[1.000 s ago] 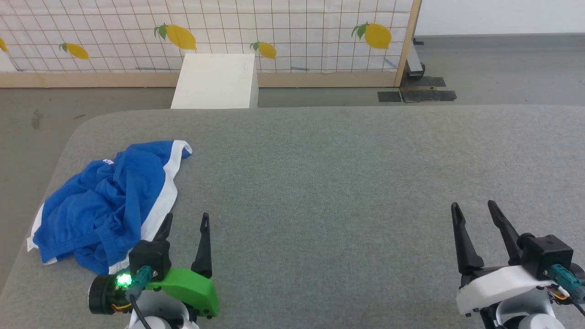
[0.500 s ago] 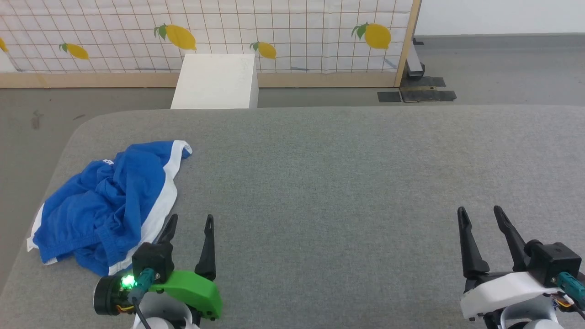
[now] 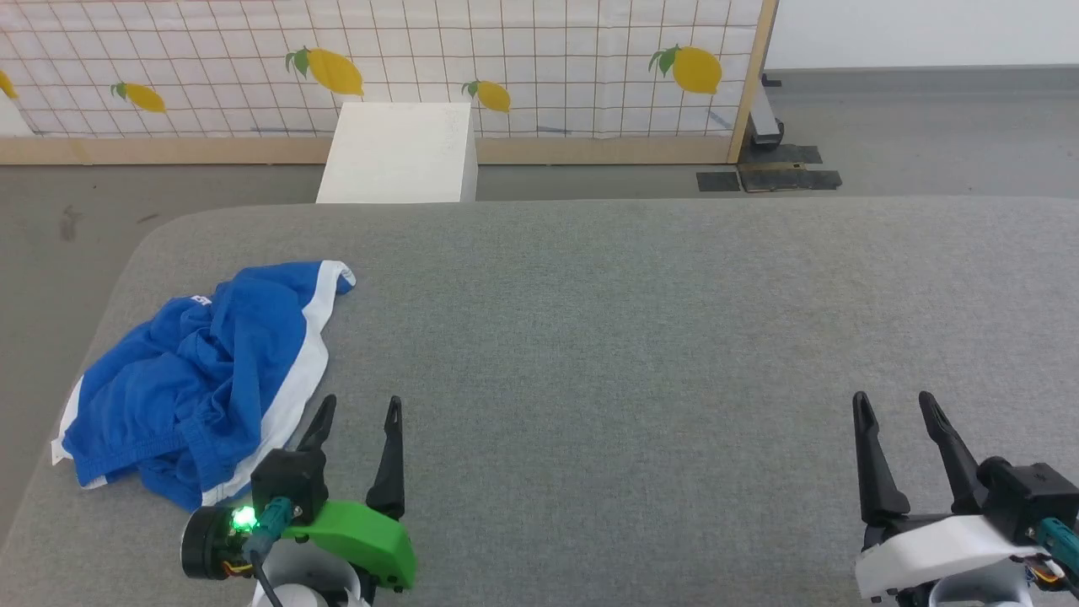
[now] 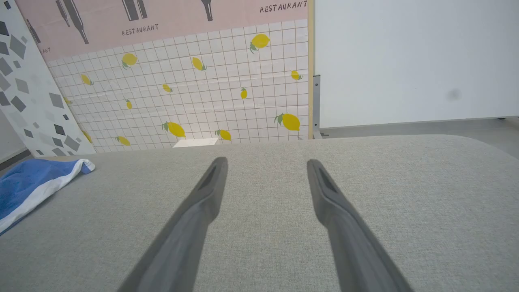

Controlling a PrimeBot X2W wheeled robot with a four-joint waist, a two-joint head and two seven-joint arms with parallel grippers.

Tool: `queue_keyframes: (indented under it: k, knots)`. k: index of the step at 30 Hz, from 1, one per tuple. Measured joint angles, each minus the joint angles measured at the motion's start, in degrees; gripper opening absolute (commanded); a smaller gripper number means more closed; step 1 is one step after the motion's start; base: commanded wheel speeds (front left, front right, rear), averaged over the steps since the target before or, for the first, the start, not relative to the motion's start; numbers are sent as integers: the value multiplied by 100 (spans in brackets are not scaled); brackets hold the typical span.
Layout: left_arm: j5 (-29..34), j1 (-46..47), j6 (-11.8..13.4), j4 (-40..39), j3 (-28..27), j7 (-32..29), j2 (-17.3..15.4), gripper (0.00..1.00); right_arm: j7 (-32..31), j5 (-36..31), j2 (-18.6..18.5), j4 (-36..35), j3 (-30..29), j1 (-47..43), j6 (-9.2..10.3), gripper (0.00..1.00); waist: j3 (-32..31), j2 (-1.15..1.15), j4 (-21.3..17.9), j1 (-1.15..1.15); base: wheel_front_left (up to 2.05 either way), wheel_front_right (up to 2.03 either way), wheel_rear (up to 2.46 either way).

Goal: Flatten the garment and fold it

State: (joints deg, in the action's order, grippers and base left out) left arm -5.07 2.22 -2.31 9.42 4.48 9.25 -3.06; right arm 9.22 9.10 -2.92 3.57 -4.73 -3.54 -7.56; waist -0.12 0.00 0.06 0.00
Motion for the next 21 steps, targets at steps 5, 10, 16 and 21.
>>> queue_keyframes:
  k: [5,10,16,21]
  knots:
    - [-5,14,-15,66,23,56,0,100,48,15,0,32,-27,-15,0,100,-3,0,11,0,0,0,0]
    - [-40,26,-24,132,31,120,-1,100,118,16,0,87,-46,-24,0,100,3,0,61,0,0,0,0]
    - [-53,78,-41,186,25,202,-5,100,193,15,0,154,-46,-32,0,100,6,0,206,0,0,0,0]
    - [-68,83,-40,235,10,255,-18,100,252,14,0,210,-20,-34,0,100,9,0,399,0,0,0,0]
